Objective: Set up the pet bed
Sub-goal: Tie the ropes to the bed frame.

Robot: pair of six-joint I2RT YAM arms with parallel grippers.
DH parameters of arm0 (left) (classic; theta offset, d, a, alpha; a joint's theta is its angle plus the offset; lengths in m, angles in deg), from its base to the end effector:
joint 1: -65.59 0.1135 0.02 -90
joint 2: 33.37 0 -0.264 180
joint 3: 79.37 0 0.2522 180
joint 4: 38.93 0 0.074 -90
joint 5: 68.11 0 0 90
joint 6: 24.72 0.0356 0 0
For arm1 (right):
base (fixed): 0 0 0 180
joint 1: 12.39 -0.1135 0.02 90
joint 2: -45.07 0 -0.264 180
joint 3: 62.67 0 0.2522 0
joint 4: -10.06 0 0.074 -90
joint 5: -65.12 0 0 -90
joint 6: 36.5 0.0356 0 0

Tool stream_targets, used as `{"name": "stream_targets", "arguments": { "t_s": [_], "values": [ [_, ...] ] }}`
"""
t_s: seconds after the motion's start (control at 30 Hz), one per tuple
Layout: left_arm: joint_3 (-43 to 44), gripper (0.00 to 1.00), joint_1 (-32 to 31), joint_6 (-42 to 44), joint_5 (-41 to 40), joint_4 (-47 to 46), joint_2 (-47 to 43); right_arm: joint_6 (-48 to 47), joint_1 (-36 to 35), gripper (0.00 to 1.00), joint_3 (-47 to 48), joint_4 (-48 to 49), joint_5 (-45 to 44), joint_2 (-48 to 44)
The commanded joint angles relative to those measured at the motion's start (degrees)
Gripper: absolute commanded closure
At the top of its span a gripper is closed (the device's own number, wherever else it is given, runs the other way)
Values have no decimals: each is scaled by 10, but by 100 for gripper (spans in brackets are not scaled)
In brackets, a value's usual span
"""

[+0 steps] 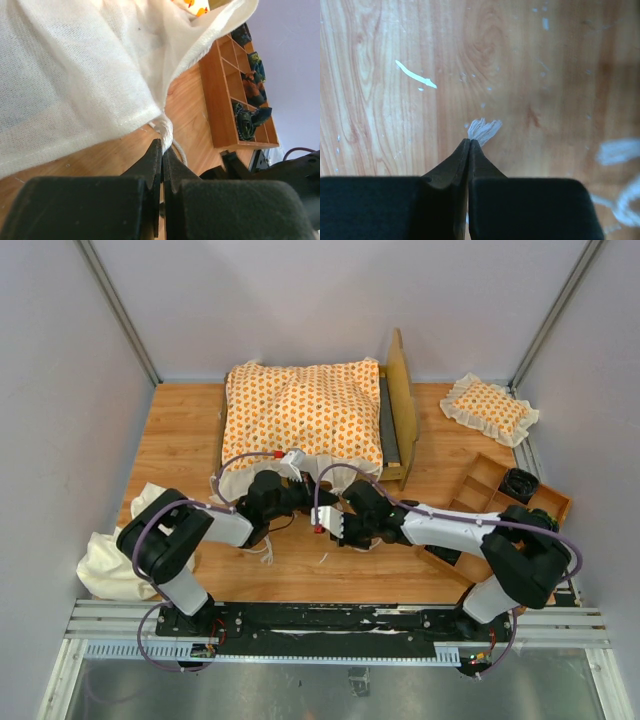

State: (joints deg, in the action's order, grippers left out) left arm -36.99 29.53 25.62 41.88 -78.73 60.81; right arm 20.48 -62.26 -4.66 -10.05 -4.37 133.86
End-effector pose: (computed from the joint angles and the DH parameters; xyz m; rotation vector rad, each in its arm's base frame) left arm 0.2356 -0.1866 0.1563 0.2147 1.9380 -1.2279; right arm 0.1831 0.2365 0.1651 -1.7467 1.7393 0.5683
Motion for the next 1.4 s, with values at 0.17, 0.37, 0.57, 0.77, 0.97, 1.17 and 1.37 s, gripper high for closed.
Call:
{"name": "stream_targets", "arguments": {
  "t_s": [0.17, 0.37, 0.57, 0.77, 0.97, 1.17, 1.37],
  "values": [
    [-20, 100, 1, 12, -7, -6, -42, 53, 15, 100, -82, 46, -211, -184],
    [-42, 100, -2, 26, -18, -5, -47, 47, 75, 100, -124, 109, -224, -241],
    [-49, 98, -30, 41, -33, -2, -35, 21, 180, 100, -167, 244, -143, -234],
    [-68, 98, -57, 50, -75, -2, -31, -55, 234, 100, -196, 361, -85, -147],
    [-76, 97, -63, 43, -79, -2, -35, -131, 261, 100, -217, 499, -30, -76],
    [-80, 96, -66, 33, -80, -3, -43, -183, 267, 100, -215, 565, 48, -44],
    [-89, 84, -74, 29, -91, 0, -62, -223, 274, 100, -219, 615, 98, -24]
  ]
}}
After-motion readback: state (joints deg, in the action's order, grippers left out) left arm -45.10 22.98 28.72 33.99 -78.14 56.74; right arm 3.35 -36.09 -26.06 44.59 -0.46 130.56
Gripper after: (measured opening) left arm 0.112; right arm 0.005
